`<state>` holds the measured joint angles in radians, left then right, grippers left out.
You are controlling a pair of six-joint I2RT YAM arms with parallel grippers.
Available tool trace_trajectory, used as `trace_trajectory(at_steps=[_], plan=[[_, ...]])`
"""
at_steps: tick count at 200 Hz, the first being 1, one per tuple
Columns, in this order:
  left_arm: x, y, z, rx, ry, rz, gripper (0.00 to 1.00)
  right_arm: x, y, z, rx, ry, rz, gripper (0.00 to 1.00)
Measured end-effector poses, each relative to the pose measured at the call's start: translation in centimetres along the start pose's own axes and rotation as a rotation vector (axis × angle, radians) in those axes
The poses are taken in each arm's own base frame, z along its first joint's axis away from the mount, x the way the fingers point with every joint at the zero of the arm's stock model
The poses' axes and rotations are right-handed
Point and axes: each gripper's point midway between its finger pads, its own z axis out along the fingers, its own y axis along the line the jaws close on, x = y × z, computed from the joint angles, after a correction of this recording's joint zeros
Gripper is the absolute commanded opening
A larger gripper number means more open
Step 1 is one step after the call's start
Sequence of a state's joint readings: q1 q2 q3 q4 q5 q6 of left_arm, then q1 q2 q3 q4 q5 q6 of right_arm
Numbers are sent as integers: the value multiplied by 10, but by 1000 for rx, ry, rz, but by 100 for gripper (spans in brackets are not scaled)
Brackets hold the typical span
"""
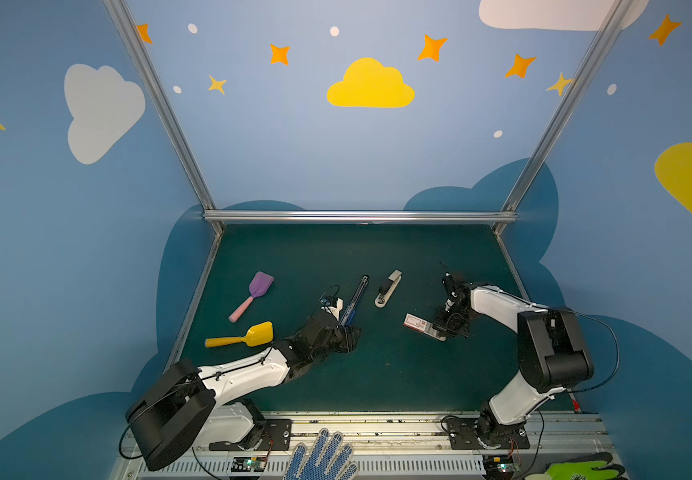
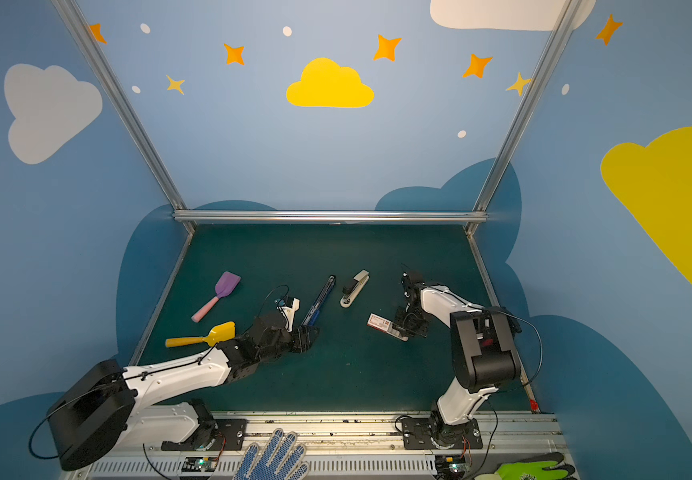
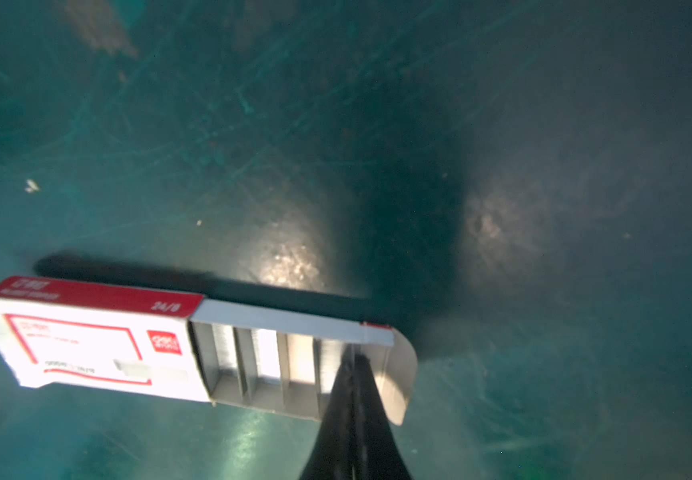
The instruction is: Load the staples into the stapler
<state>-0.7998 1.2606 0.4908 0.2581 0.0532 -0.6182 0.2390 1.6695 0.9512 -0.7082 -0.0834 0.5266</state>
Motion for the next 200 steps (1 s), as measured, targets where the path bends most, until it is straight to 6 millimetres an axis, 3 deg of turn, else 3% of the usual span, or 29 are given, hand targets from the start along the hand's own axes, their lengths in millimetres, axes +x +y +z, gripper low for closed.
trace_trajectory(at_steps=[42,122,159,200], plan=[[0,0,0,-1,-1,0,56,-3,4,-5,-12,-9,-13,0],[-5,-3,-4,9,-20,0,56,-6,16,-38,-89,-85,-50,0],[-19,-14,-16,45,-72,-4,56,-3,41,-71,-233,-149,-115,0],[-38,-23,-32,97,-129,-37,62,10,87,-105,-445,-202,-251,0]])
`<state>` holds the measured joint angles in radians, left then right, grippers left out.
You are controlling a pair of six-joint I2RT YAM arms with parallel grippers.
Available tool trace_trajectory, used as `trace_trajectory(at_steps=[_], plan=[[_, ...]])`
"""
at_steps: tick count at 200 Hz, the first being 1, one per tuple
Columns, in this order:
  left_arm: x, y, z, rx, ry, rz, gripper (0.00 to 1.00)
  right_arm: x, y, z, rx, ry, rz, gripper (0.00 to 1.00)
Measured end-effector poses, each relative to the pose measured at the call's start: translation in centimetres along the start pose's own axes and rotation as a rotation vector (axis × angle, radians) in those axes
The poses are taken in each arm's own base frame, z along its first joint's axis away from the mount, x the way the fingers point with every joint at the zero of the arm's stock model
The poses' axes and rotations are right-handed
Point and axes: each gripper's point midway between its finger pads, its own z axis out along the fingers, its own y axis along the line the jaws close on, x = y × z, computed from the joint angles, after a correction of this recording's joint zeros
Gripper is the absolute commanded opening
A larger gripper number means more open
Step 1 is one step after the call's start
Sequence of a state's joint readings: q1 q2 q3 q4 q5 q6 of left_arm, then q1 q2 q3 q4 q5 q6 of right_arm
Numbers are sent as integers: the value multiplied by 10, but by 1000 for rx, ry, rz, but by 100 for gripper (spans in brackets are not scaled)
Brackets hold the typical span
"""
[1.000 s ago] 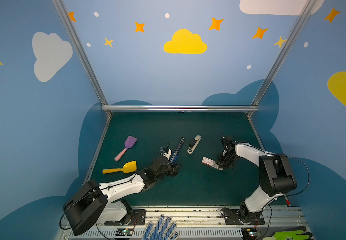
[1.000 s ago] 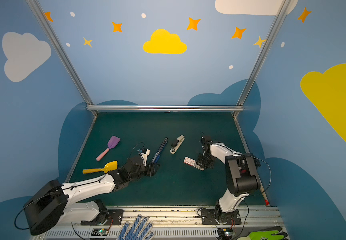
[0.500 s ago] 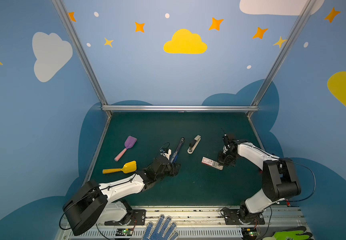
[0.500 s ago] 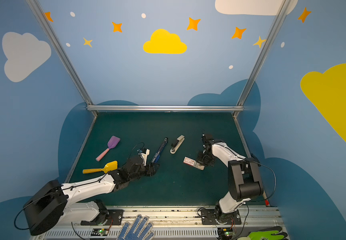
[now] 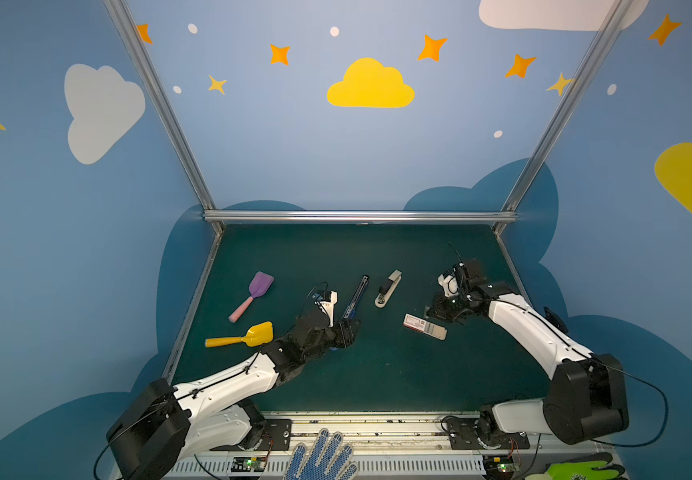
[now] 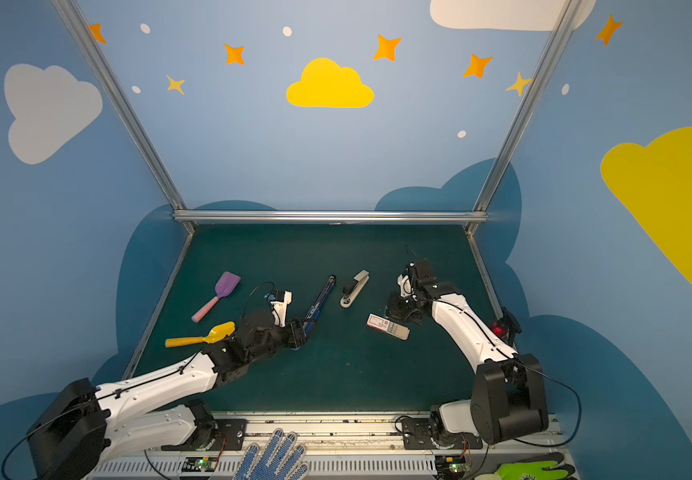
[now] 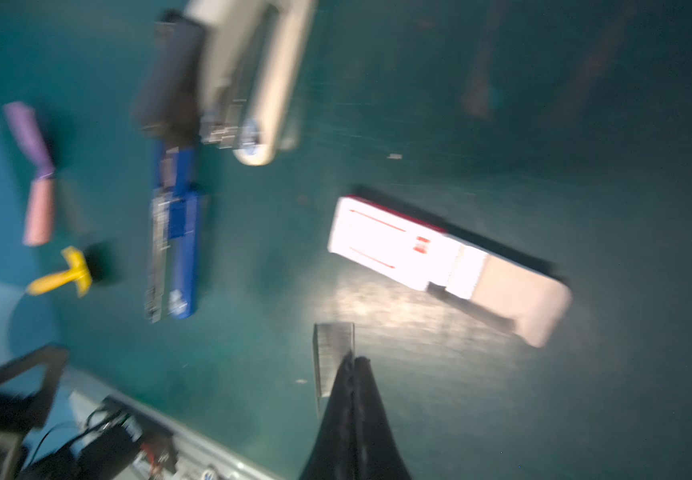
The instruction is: Load the staples into the stapler
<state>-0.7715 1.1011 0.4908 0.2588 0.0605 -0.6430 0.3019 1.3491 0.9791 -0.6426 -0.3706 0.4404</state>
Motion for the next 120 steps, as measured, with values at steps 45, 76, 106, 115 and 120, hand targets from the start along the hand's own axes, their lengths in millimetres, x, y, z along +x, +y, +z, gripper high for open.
trace_trajectory(at_steps=[45,76,106,115,120], plan=[[-17,-15,-7,132,4,-78,62,-10,77,-28,-305,-96,-170,0],[-35,-43,-17,321,-3,-130,62,-17,115,-52,-499,-161,-255,0],[-40,-72,-26,483,28,-135,63,-15,142,-67,-650,-161,-304,0],[-41,-79,-29,523,38,-135,63,-13,150,-71,-688,-158,-323,0],[-41,-83,-30,542,43,-133,63,-12,155,-73,-710,-155,-334,0]])
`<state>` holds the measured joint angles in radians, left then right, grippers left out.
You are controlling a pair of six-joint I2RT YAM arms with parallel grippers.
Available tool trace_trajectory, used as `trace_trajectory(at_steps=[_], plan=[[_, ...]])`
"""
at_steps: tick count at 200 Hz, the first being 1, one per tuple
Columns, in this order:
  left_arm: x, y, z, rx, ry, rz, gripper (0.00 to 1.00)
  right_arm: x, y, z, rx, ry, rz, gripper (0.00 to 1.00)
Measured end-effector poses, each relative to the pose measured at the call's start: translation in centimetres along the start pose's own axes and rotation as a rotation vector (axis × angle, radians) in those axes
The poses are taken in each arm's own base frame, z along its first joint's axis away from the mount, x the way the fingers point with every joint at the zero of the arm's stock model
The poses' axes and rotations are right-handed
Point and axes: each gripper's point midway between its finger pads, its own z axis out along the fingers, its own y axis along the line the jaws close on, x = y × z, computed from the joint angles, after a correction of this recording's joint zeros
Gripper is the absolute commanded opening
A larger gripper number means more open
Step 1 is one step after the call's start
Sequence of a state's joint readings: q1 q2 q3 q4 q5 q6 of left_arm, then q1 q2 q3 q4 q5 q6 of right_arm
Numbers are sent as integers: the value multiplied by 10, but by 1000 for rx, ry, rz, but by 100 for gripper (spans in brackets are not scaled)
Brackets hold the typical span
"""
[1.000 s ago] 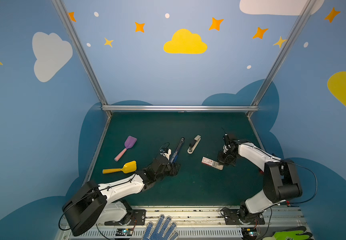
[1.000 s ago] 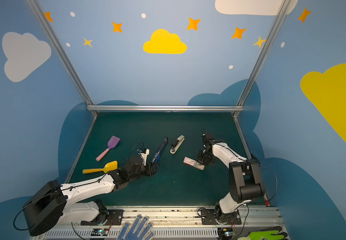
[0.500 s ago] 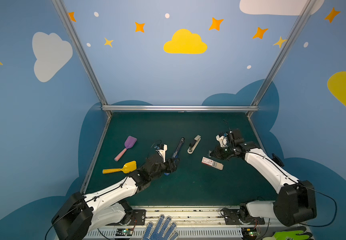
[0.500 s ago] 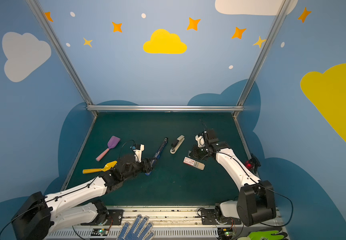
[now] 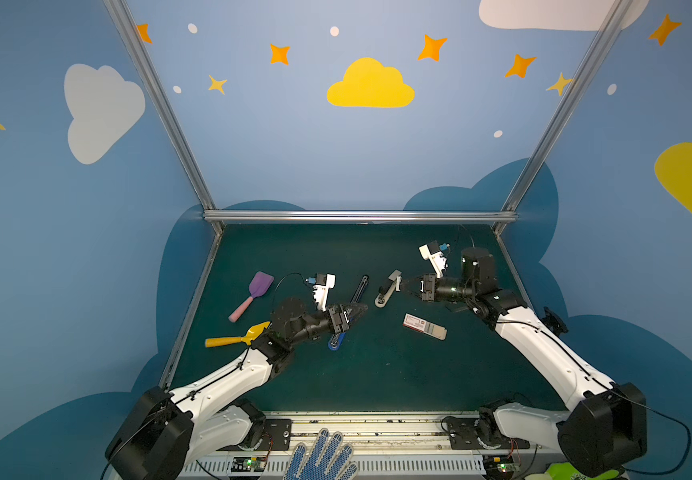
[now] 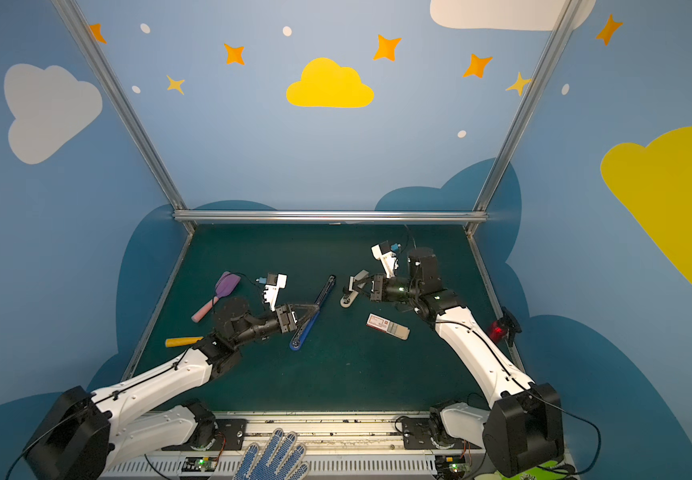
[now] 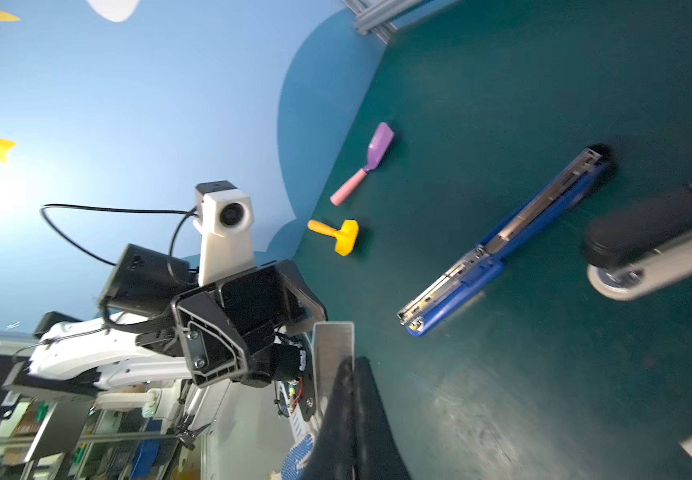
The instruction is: Load the staples into the stapler
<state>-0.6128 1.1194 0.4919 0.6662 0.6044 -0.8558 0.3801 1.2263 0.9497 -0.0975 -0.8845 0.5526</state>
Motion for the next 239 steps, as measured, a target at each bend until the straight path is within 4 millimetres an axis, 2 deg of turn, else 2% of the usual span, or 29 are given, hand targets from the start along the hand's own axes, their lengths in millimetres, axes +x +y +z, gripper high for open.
trace_trajectory(at_steps=[36,85,116,162,239], plan=[[-6,-22,3,99,6,4,60,4,32,8,-128,31,-53,0],[-16,-39,8,173,-6,9,56,14,54,15,-220,74,-82,0],[-24,-51,9,207,-22,30,47,22,57,20,-239,95,-83,0],[-23,-51,13,213,-13,25,45,35,58,25,-258,127,-67,0],[-19,-56,22,240,17,17,37,35,61,27,-272,125,-76,0]])
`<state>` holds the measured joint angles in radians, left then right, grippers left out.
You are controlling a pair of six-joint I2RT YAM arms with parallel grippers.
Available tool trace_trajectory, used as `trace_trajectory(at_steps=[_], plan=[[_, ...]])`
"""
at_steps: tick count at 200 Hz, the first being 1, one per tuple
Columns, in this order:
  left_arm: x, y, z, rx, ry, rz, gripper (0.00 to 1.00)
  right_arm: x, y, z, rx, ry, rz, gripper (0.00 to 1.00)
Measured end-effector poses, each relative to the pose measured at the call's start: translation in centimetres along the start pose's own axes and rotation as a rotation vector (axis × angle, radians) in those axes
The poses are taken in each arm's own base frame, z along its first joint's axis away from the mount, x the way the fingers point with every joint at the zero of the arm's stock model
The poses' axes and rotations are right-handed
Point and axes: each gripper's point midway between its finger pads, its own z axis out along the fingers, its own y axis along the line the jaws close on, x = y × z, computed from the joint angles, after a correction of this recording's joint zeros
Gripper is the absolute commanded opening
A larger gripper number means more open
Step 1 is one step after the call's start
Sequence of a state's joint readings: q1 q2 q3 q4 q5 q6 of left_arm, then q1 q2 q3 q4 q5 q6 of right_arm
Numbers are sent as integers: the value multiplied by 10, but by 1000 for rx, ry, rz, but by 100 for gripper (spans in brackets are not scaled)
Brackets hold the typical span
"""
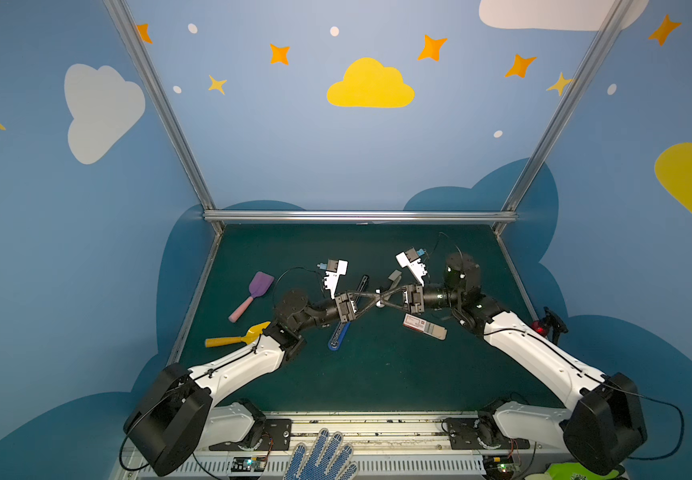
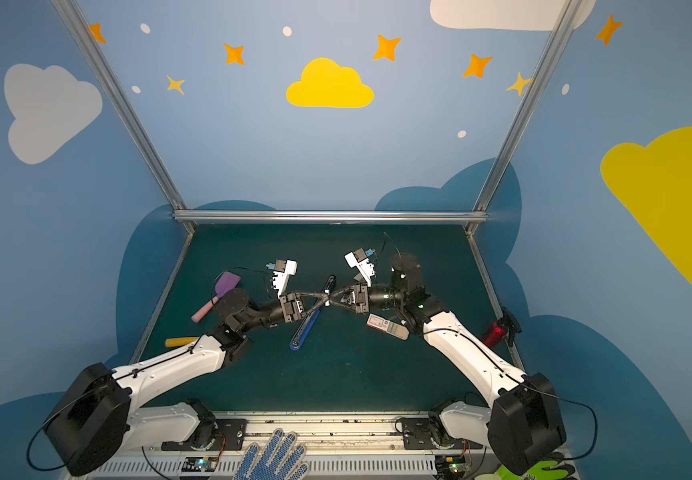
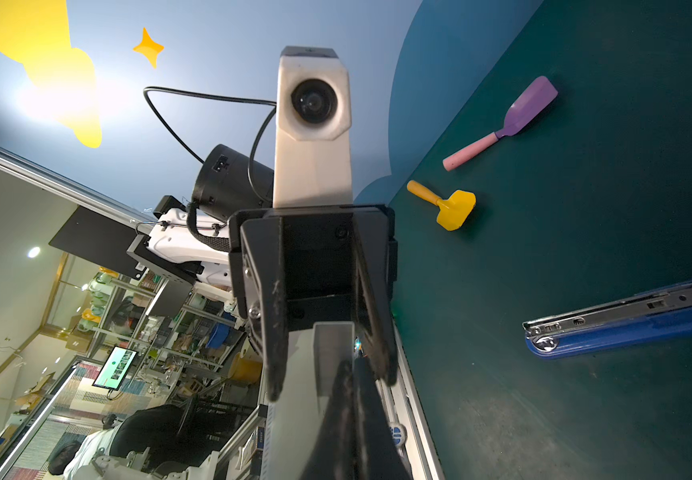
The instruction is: Load the staples into the stapler
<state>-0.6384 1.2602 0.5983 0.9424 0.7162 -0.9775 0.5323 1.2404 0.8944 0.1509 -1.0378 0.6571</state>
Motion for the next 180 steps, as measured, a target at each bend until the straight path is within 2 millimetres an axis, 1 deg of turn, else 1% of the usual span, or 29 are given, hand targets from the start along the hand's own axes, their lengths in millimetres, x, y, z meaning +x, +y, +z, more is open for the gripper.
trace_trajectory(at_steps=[24,58,93,111,124,139,151,167,180], plan=[[1,-1,2,11,7,-3,35,-1,0,0,-1,-1,-2,0],[1,-2,2,12,8,-3,34,-1,0,0,0,-4,-4,0],[1,-2,2,14,9,-7,40,-4,-2,-1,8,-16,9,0],[2,-2,1,13,11,-10,41,-6,-4,-2,15,-24,10,0],[4,-1,0,11,12,-12,38,-6,-5,-3,19,-28,11,0],[4,0,0,9,12,-13,33,-6,-5,-3,19,-27,11,0],[4,1,0,5,13,-15,31,-6,-5,-3,19,-28,10,0],[5,2,0,0,13,-19,26,-6,-5,-3,19,-28,10,0],[6,4,0,-6,16,-24,24,-5,-5,-3,18,-29,8,0]])
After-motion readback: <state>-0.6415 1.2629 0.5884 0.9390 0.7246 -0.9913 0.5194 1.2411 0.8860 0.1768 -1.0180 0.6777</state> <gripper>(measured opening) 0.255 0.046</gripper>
